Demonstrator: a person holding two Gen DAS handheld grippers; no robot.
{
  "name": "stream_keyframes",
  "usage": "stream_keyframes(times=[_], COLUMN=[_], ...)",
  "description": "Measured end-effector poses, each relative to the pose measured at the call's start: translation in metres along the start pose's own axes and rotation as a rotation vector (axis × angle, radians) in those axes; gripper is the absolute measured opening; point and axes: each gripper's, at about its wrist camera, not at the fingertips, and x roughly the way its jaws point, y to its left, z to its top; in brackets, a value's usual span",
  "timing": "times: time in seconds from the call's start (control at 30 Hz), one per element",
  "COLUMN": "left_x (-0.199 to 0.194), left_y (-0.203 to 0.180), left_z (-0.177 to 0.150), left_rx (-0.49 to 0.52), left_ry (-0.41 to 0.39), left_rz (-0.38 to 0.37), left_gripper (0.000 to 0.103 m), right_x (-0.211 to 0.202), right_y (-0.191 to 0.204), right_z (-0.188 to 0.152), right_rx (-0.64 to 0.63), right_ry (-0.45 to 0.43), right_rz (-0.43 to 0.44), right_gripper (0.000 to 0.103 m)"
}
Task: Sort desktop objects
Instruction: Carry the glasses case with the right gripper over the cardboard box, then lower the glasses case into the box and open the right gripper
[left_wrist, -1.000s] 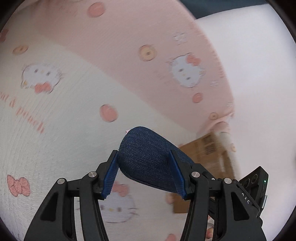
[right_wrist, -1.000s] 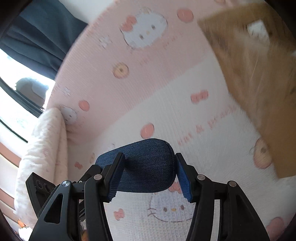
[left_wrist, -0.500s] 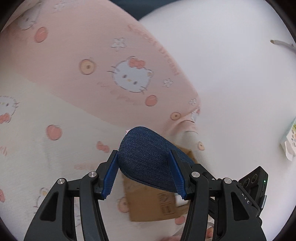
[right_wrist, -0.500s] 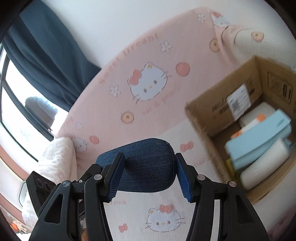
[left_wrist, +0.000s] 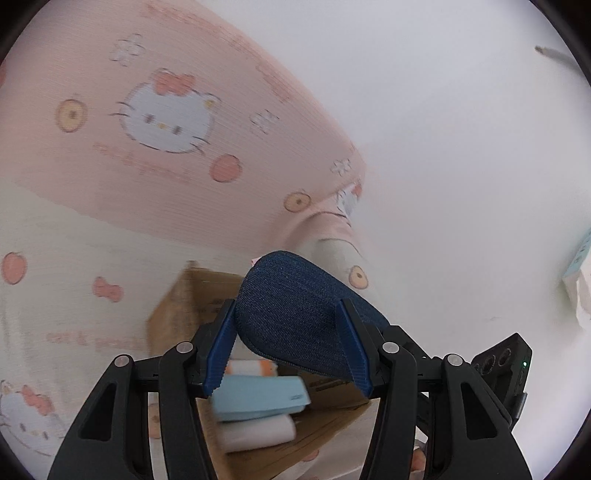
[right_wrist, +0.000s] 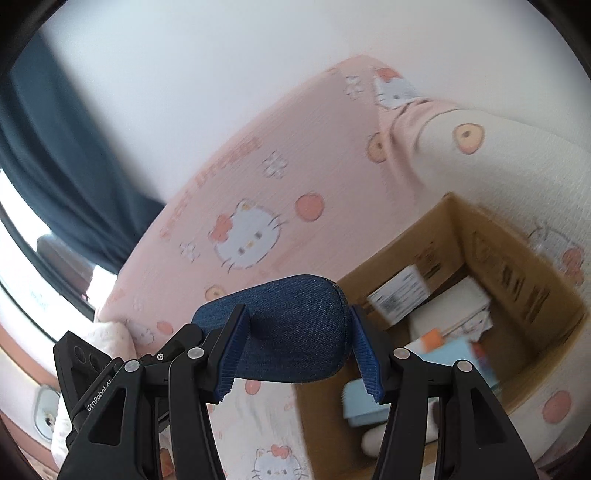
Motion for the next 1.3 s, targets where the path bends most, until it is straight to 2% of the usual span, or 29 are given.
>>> stream_keyframes(times=[0.2, 0.43, 0.57, 0.77, 0.97, 1.03, 1.1, 1.17, 1.23, 1.3], left_x=[0.049, 0.103, 0.127, 0.154, 0.17, 0.175, 0.182, 0.188, 0.181, 0.175], left_y=[-0.03, -0.032, -0.02, 0.0, -0.002, -0.006, -0.012, -0.017, -0.013, -0.006], left_z=[0.005, -0.006, -0.019, -0.039, -0.037, -0.036, -0.035, -0.035, -0.036, -0.035], left_rx=[-0.013, -0.123, -0.195, -0.268, -0.247, -0.232, -0.179, -0.124, -0.139, -0.181], left_ry=[0.044, 0.109, 0.173, 0.235, 0.235, 0.238, 0.264, 0.295, 0.269, 0.245], left_rz=[0.011, 0.046, 0.091, 0.128, 0.141, 0.144, 0.171, 0.216, 0.232, 0.232], left_gripper=[0.058, 0.058, 0.058, 0.059, 0.059, 0.063, 0.07, 0.074, 0.075, 0.076], right_x=[-0.006, 0.005, 0.024, 0.044, 0.058, 0.062, 0.068, 0.07, 0.066, 0.056], right_y=[-0.041, -0.081, -0.106, -0.129, -0.142, -0.137, -0.129, -0.119, -0.112, -0.114], right_z=[0.041, 0.066, 0.069, 0.062, 0.071, 0.076, 0.078, 0.079, 0.08, 0.083], right_rx=[0.038, 0.002, 0.007, -0.025, -0.04, -0.069, -0.134, -0.227, -0.284, -0.247], right_ry=[0.024, 0.102, 0.181, 0.233, 0.226, 0.214, 0.214, 0.185, 0.132, 0.109], right_rz=[-0.015, -0.073, -0.106, -0.156, -0.163, -0.181, -0.215, -0.312, -0.382, -0.346], right_gripper=[0.053, 0.053, 0.053, 0.053, 0.053, 0.055, 0.067, 0.079, 0.083, 0.093])
